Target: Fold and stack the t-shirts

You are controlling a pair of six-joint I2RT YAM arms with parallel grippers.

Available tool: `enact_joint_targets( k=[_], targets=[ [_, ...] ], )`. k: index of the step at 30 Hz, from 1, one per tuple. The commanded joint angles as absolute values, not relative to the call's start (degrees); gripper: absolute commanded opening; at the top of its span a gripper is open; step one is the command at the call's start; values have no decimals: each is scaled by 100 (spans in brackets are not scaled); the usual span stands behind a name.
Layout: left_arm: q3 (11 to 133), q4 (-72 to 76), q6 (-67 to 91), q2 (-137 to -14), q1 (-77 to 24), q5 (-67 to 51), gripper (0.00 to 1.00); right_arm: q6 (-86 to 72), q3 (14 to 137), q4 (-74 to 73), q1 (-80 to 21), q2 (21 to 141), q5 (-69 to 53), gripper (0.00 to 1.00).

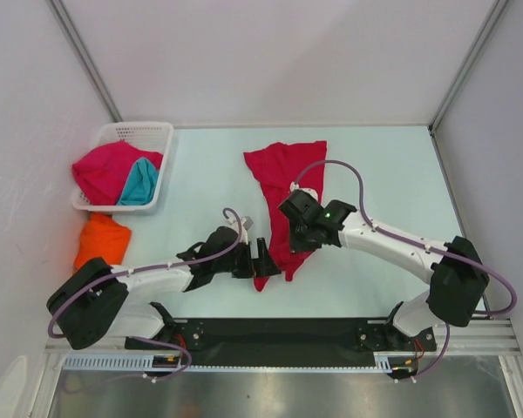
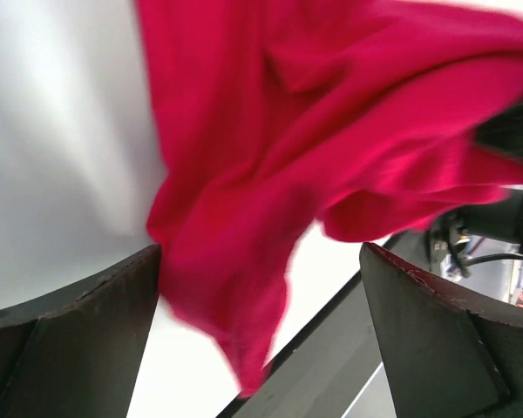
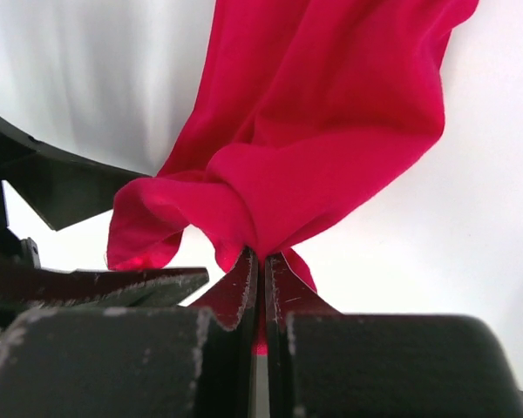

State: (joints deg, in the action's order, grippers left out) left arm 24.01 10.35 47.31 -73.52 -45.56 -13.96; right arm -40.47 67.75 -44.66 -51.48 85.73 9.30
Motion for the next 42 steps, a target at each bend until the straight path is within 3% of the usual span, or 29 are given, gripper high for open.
enact_joint_targets(
  k=[1, 18, 42],
  targets=[
    [2619, 1749, 4605, -7356, -4605, -1599, 100, -4026, 6671, -4131, -5080, 8771, 818, 0],
    [2971, 1714, 4948, -7681, -5458, -1327, 99, -3621, 7400, -3753, -4702, 9896, 800, 0],
    [3357, 1661, 4825, -8552, -5607, -1151, 99, -4254, 6856, -4359, -5387, 8754, 923, 0]
  ],
)
